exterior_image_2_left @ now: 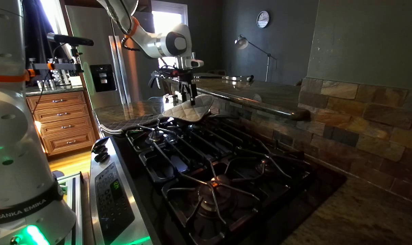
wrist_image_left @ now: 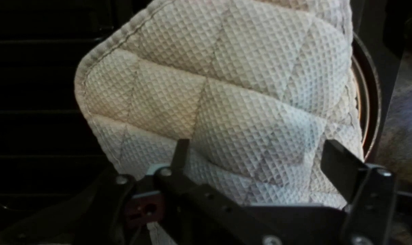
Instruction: Move the black pot backwards then put the lid on top
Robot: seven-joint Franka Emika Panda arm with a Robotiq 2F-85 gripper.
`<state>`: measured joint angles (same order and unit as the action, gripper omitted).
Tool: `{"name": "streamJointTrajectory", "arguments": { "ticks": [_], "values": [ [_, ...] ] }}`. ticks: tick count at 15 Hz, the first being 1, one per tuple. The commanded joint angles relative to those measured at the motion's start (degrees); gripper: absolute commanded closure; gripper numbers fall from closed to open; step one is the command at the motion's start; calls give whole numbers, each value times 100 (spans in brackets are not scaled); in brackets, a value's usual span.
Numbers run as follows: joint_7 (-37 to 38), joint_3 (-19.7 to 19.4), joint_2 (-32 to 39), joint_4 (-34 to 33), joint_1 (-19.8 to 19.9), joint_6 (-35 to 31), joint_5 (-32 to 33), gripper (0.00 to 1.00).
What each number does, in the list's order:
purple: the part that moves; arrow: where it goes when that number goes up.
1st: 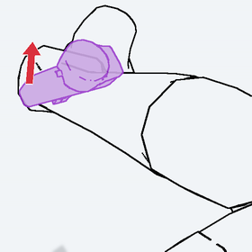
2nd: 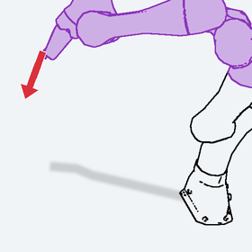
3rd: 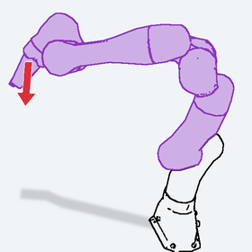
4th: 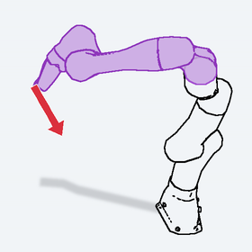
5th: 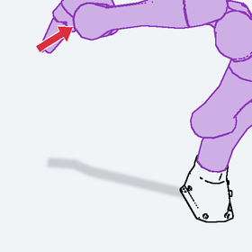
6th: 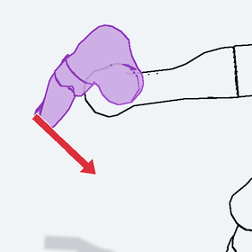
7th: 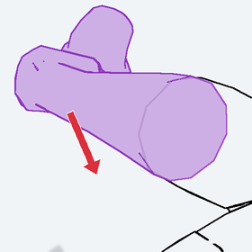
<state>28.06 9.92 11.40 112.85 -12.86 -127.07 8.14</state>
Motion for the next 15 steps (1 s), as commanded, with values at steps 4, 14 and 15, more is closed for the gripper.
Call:
{"name": "streamJointTrajectory", "arguments": {
  "ticks": [4,14,15],
  "values": [
    [-59,-54,-57,-116,-59,296,-111,0],
    [-109,-88,-973,219,77,767,-279,0],
    [-121,-97,-1177,351,102,679,-222,0]
  ]
}}
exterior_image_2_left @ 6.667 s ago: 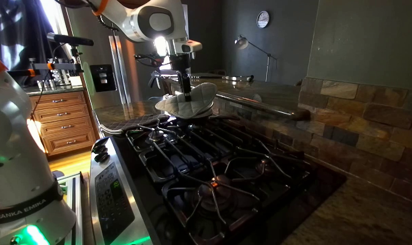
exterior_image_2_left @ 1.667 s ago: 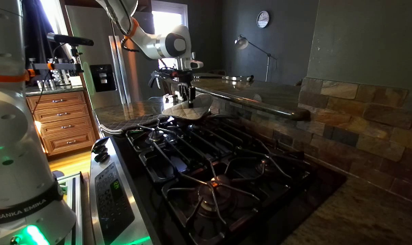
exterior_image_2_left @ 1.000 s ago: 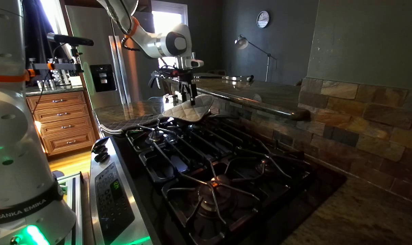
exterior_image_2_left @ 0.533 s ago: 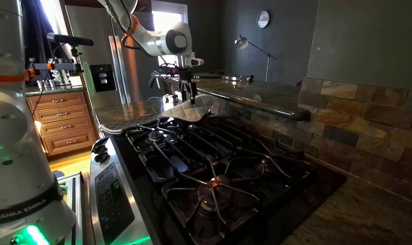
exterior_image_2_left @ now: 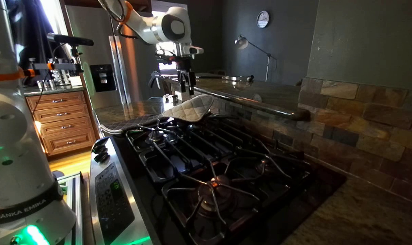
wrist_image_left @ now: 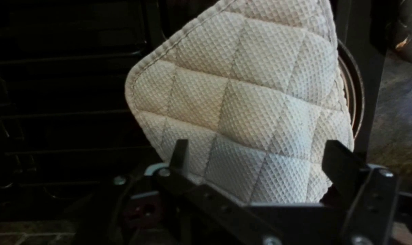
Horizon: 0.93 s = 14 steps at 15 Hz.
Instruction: Move the black pot backwards then put the lid on top
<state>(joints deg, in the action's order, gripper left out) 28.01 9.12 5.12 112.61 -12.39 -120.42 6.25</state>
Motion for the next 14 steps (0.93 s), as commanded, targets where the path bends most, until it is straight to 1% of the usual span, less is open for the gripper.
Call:
{"name": "streamJointTrajectory", "arguments": {
  "ticks": [1,5,6,11,12,14],
  "values": [
    [-134,-21,-726,478,90,-44,-41,0],
    [-170,-23,-1392,869,238,-188,-109,0],
    [-168,-15,-1559,937,275,-123,-124,0],
    [-237,-3,-2162,1313,444,-167,-217,0],
    [-131,79,-1813,933,479,9,-97,0],
    [-133,95,-1888,950,514,9,-99,0]
  ]
}}
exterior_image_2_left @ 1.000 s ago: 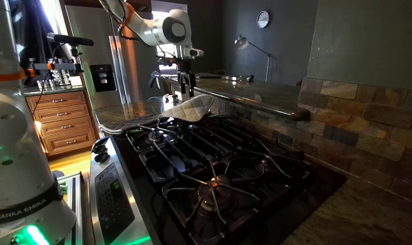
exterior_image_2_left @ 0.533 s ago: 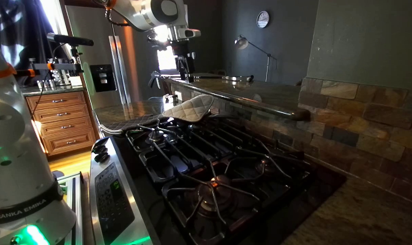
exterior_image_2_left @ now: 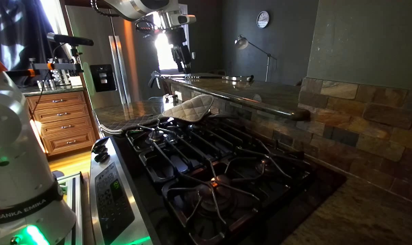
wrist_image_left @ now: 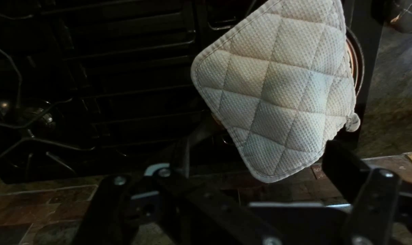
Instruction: Move the black pot backwards then put the lid on top
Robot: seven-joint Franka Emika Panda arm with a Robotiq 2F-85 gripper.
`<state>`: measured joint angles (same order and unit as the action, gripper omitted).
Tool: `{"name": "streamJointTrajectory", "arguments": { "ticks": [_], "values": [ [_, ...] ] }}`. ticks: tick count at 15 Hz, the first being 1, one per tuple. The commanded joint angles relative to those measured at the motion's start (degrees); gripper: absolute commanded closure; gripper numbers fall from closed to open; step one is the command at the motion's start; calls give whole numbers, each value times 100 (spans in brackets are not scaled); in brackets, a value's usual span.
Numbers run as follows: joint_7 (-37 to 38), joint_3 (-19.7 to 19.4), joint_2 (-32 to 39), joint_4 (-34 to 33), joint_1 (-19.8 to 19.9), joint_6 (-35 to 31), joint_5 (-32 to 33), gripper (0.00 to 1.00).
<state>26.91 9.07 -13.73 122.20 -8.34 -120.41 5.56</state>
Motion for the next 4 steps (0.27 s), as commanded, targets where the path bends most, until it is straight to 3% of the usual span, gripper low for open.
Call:
{"name": "streamJointTrajectory", "arguments": {
  "ticks": [1,4],
  "values": [
    [-23,104,11,-14,113,9,-29,0],
    [-21,105,52,-18,111,9,-27,0]
  ]
}}
